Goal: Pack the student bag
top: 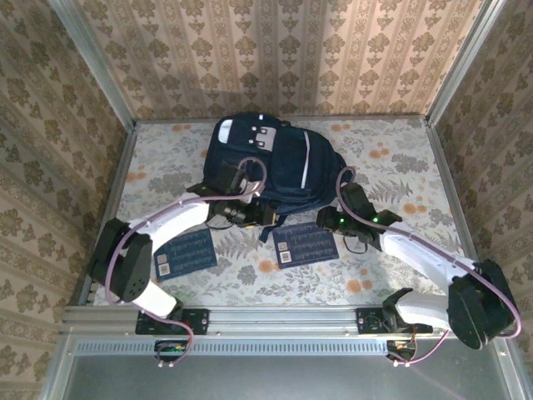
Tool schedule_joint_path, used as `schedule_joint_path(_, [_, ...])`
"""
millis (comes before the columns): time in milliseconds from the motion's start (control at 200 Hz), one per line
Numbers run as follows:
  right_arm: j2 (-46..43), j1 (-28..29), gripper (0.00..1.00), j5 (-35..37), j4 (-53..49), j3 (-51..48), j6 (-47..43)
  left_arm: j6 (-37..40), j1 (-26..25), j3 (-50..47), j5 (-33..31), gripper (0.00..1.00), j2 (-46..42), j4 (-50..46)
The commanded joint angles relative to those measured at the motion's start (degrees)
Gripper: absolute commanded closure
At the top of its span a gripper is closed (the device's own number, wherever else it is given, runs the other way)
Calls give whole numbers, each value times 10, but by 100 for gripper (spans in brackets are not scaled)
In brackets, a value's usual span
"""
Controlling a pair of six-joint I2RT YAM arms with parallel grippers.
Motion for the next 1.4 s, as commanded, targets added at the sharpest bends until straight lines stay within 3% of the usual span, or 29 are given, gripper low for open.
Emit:
schedule_joint_path(0, [-50,0,63,-21,-65,-45,57,49,-31,92,-12,46,55,-23])
schedule_joint_path(160, [-92,0,65,-116,-45,-106,126,77,-77,208,-32,45,177,-74])
schedule_joint_path(365, [-101,1,66,-144,-53,-148,134,96,-96,282,-41,43,270,-105])
schedule_joint_path(675, [41,1,70,-201,55,-162,122,106,-106,276,-45,40,308,-118])
schedule_joint_path(1030, [37,-33,71,-64,49,-116,125,96,-115,227,8,39,292,-101])
schedule_joint_path(1395, [114,-110,67,-104,84,-43,91,73,-121,220,63,38,283,-91])
